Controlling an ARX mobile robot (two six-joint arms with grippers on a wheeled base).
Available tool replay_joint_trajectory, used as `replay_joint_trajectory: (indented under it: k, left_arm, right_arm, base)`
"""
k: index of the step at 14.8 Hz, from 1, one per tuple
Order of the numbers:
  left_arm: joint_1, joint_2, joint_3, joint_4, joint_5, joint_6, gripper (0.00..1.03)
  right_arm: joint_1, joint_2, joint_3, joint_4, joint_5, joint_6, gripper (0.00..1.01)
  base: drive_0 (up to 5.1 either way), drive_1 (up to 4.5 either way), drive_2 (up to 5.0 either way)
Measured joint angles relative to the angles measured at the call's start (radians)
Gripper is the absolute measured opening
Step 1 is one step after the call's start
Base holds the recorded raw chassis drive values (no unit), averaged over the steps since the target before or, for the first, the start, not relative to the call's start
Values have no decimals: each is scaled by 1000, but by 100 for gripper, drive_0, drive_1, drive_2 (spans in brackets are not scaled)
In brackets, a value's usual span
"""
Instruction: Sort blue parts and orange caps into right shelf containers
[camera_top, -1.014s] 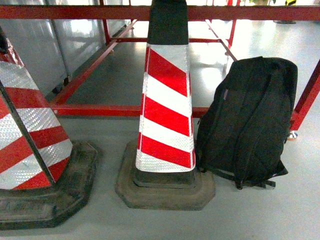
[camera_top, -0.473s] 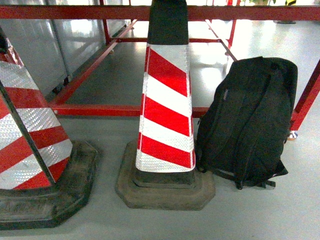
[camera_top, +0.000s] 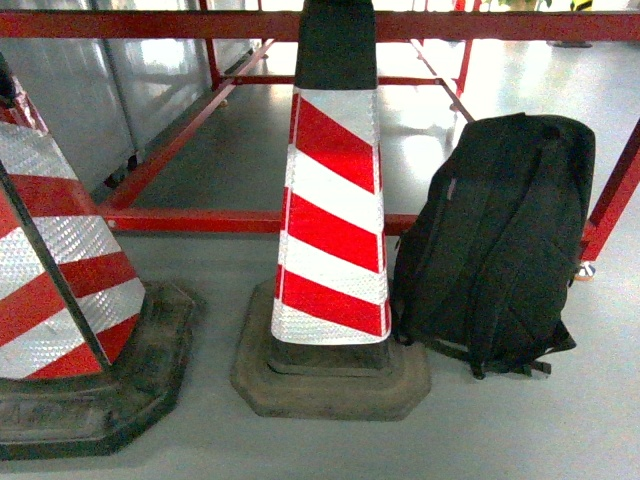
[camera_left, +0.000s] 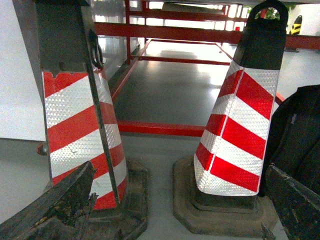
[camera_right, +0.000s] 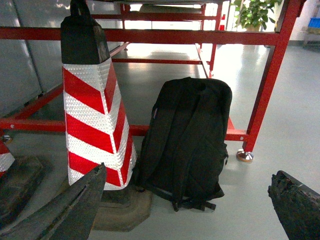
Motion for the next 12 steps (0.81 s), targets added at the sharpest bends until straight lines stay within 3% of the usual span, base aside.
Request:
replay_joint_trajectory:
  k: [12]
  left_arm:
    - [0,0,0,0,0,0,98]
  right_arm:
    - [0,0,0,0,0,0,98]
  base:
    - [0,0,0]
